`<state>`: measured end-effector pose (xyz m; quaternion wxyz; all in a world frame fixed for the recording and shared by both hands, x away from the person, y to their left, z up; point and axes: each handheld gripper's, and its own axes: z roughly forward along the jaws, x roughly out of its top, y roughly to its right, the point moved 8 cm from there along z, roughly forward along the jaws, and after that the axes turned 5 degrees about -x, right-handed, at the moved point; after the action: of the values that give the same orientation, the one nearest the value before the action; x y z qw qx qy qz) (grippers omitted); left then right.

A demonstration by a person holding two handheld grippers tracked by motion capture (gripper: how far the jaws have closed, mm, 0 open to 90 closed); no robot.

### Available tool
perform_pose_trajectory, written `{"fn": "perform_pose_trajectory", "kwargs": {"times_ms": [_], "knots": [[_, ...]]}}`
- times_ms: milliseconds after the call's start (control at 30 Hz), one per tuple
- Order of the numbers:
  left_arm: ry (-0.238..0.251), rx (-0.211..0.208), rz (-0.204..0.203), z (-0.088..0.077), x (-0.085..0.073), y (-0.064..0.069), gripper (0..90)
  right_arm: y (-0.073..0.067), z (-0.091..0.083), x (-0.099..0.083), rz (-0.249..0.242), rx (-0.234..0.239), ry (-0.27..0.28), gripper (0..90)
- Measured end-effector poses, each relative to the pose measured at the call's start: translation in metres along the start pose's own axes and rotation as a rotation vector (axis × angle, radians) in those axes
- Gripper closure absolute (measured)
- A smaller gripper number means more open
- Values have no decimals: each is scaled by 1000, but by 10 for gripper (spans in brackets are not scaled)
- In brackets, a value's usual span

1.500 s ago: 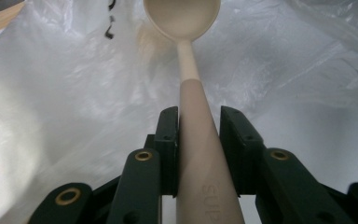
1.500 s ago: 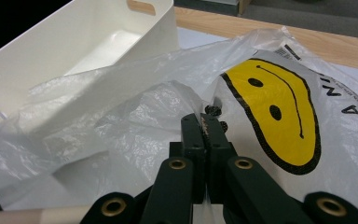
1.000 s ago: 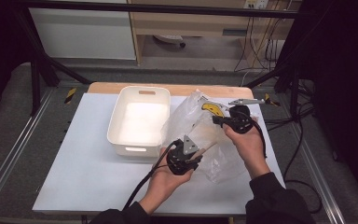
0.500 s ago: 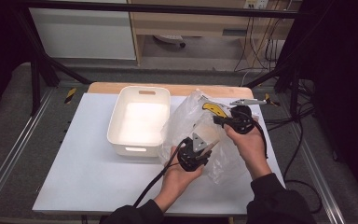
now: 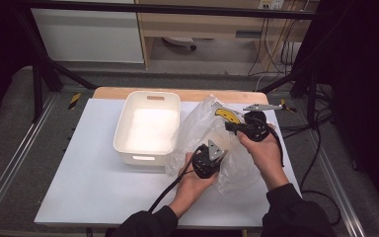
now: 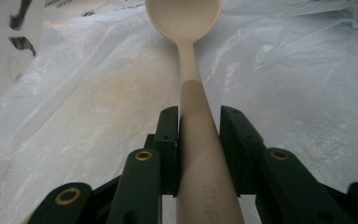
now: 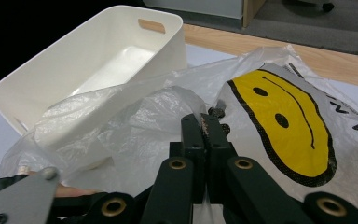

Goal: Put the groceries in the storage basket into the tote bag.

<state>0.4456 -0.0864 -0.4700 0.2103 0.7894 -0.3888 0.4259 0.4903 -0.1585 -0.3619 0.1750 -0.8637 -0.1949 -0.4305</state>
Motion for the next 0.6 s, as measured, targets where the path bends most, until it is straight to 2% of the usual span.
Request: {"fn": "perform_pose_trajectory", "kwargs": {"times_ms": [267, 600], "knots": [[-5, 9, 22, 6, -4, -3, 692, -1, -9, 9, -12, 9, 17, 900], [4, 14, 18, 10, -6, -6, 691, -3, -21, 20, -16, 18, 38, 900]]}}
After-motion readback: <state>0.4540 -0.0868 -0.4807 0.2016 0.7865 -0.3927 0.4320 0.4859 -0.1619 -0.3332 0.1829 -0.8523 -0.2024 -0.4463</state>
